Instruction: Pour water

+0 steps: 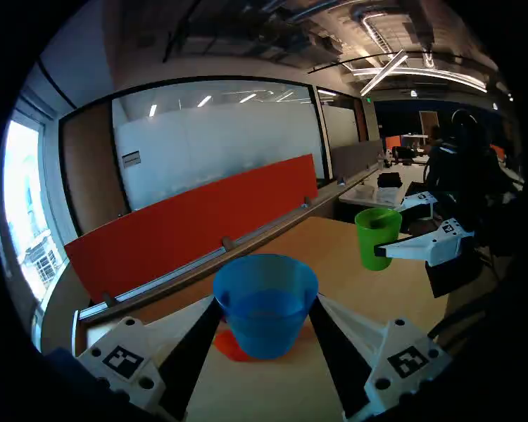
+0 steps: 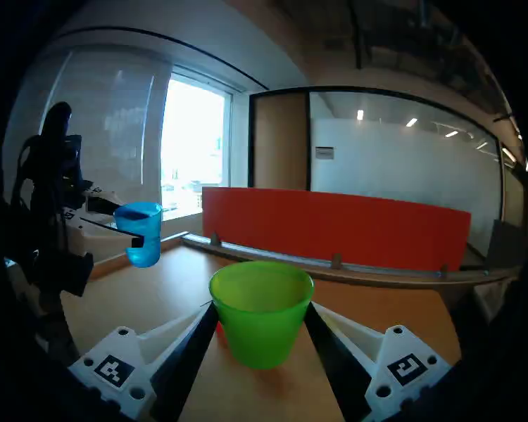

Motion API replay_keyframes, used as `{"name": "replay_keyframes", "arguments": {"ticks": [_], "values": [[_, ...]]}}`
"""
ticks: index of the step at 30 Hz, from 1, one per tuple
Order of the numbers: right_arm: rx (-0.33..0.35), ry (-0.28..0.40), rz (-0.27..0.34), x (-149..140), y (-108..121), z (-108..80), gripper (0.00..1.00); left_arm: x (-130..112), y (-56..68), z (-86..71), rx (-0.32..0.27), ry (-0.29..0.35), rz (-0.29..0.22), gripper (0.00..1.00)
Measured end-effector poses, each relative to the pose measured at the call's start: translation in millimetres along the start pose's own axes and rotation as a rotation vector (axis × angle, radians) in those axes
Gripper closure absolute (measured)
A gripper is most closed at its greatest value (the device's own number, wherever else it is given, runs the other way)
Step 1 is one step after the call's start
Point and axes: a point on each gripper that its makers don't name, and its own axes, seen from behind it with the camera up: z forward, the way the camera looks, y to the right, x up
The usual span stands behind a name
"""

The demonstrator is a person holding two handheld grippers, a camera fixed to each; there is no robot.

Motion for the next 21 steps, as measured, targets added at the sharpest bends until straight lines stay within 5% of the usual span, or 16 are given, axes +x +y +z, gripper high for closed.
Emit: {"name": "replay_keyframes", "arguments": {"ticks": [21], "values": [[0.111, -0.02, -0.011, -5.5, -30.6, 6.2, 0.12, 39.8, 1.1, 21.3, -0.023, 0.036, 0.15, 0.16]]}}
